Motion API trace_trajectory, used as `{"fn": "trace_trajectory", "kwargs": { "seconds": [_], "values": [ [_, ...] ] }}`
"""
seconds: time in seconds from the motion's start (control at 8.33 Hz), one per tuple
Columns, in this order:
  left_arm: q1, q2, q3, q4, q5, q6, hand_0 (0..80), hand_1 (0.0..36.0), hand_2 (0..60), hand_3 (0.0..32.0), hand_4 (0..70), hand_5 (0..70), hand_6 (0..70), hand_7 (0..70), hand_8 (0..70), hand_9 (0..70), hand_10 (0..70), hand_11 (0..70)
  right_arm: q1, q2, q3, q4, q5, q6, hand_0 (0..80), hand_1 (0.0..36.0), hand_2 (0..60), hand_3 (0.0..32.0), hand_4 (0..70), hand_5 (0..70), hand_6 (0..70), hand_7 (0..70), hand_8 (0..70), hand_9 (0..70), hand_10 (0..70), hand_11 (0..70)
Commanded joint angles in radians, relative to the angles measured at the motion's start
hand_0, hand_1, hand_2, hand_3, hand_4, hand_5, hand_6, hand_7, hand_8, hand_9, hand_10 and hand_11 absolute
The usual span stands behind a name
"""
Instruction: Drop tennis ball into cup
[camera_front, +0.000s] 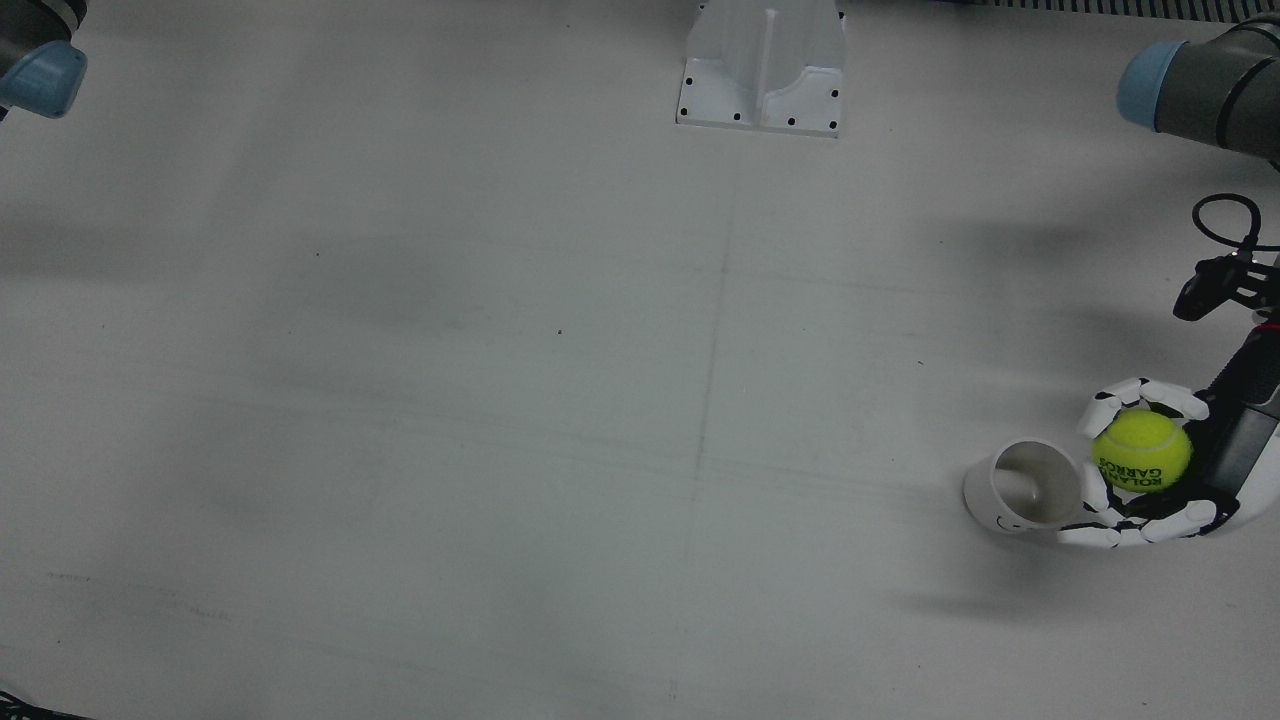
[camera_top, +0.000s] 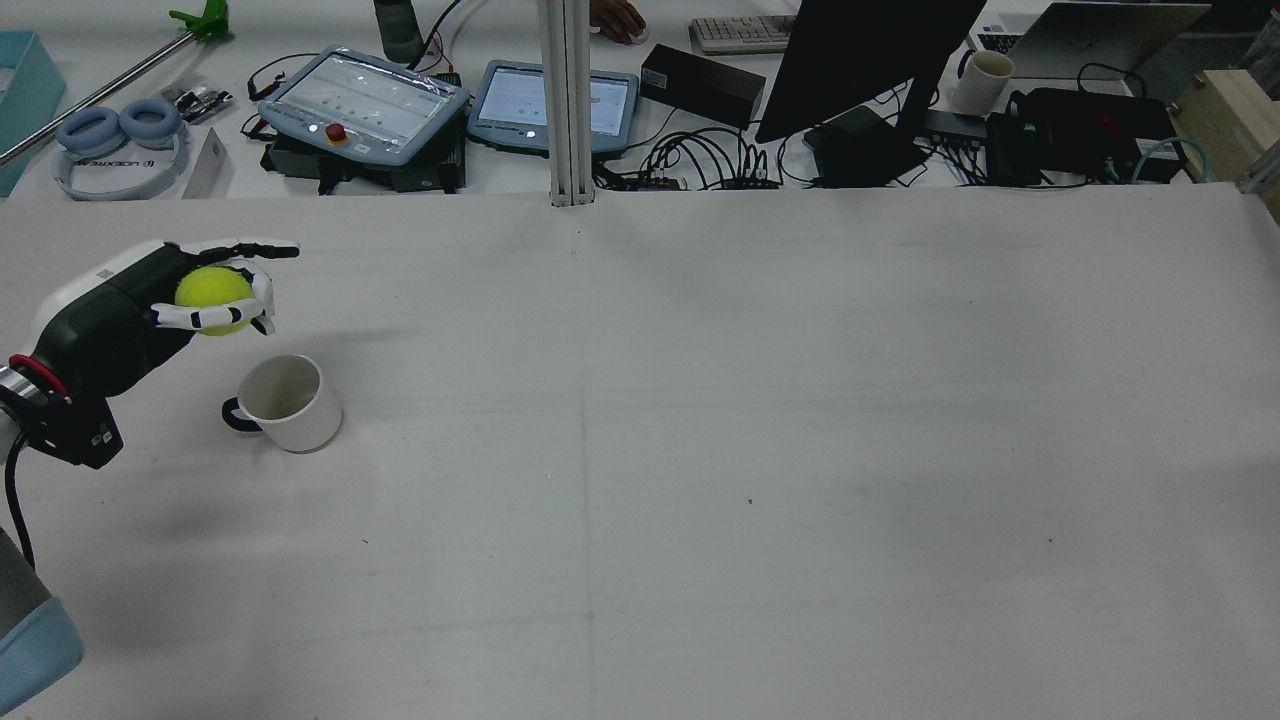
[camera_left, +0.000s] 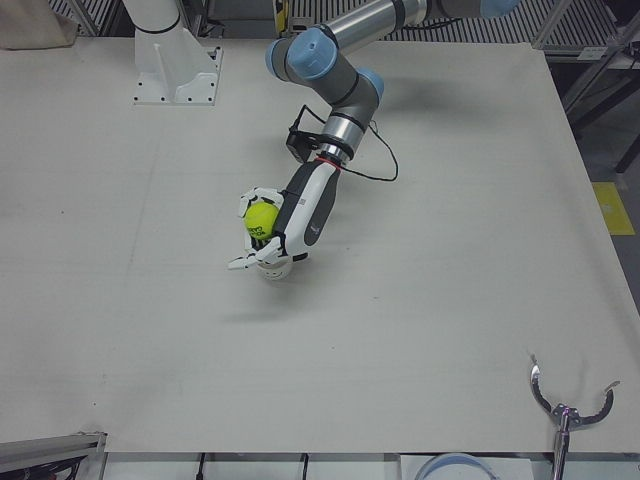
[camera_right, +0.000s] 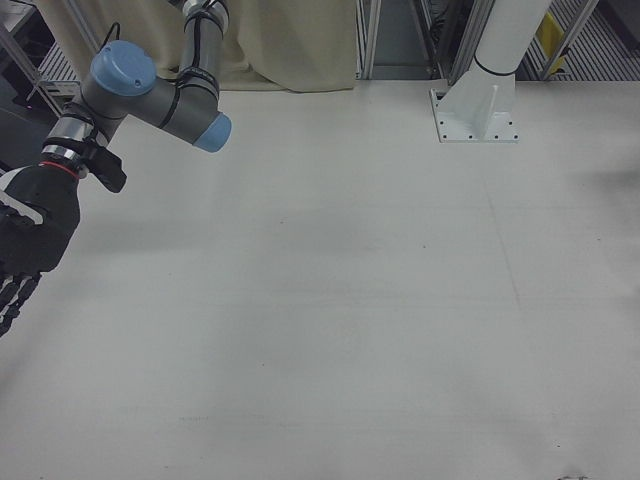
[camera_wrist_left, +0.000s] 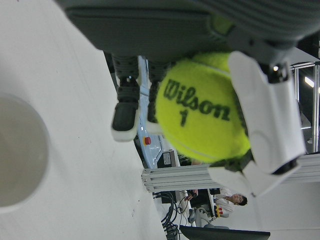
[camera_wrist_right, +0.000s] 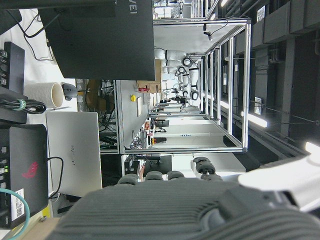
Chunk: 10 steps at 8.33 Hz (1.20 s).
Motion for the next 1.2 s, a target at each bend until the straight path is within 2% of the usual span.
{"fn": "trace_trajectory", "kwargs": {
  "seconds": [0.0, 0.12, 0.24, 0.36, 0.84, 0.96, 1.08],
  "values": [
    [0.001, 0.005, -0.009, -0.012, -0.001, -0.002, 46.3, 15.4, 13.8, 0.0, 19.0, 0.8, 2.2, 28.1, 0.0, 4.3, 0.1, 0.4, 0.001, 0.000, 0.001, 0.000, 0.000, 0.000, 0.0, 0.0, 0.0, 0.0, 0.0, 0.0, 0.0, 0.0, 0.0, 0.0, 0.0, 0.0],
    [0.001, 0.005, -0.010, -0.021, -0.001, 0.000, 45.9, 15.7, 16.0, 0.0, 16.3, 0.7, 1.9, 18.9, 0.0, 2.3, 0.0, 0.0, 0.000, 0.000, 0.001, 0.000, 0.000, 0.000, 0.0, 0.0, 0.0, 0.0, 0.0, 0.0, 0.0, 0.0, 0.0, 0.0, 0.0, 0.0],
    [0.003, 0.005, -0.012, -0.021, 0.000, -0.002, 46.0, 16.1, 14.4, 0.0, 13.3, 0.6, 1.3, 16.5, 0.0, 1.9, 0.0, 0.0, 0.000, 0.000, 0.001, 0.000, 0.000, 0.000, 0.0, 0.0, 0.0, 0.0, 0.0, 0.0, 0.0, 0.0, 0.0, 0.0, 0.0, 0.0],
    [0.003, 0.006, -0.012, -0.021, 0.000, -0.004, 45.8, 16.3, 14.9, 0.0, 11.3, 0.3, 0.5, 15.3, 0.0, 1.6, 0.0, 0.0, 0.001, 0.000, 0.001, 0.000, 0.000, 0.000, 0.0, 0.0, 0.0, 0.0, 0.0, 0.0, 0.0, 0.0, 0.0, 0.0, 0.0, 0.0],
    [0.001, 0.003, -0.033, -0.022, 0.005, -0.008, 45.9, 16.9, 17.0, 0.0, 12.2, 0.3, 0.5, 15.2, 0.0, 1.6, 0.0, 0.0, 0.000, 0.000, 0.001, 0.000, 0.000, 0.000, 0.0, 0.0, 0.0, 0.0, 0.0, 0.0, 0.0, 0.0, 0.0, 0.0, 0.0, 0.0],
    [-0.002, 0.003, -0.085, -0.003, 0.011, -0.005, 42.5, 15.1, 19.9, 0.0, 13.0, 0.2, 0.8, 16.0, 0.0, 1.8, 0.0, 0.0, 0.001, 0.000, 0.001, 0.000, 0.000, 0.000, 0.0, 0.0, 0.0, 0.0, 0.0, 0.0, 0.0, 0.0, 0.0, 0.0, 0.0, 0.0],
    [-0.007, 0.003, -0.137, 0.045, 0.013, -0.002, 27.3, 9.4, 18.6, 0.0, 12.3, 0.0, 0.9, 15.7, 0.0, 1.7, 0.0, 0.0, 0.001, 0.000, -0.002, 0.000, 0.000, 0.000, 0.0, 0.0, 0.0, 0.0, 0.0, 0.0, 0.0, 0.0, 0.0, 0.0, 0.0, 0.0]
  ]
}}
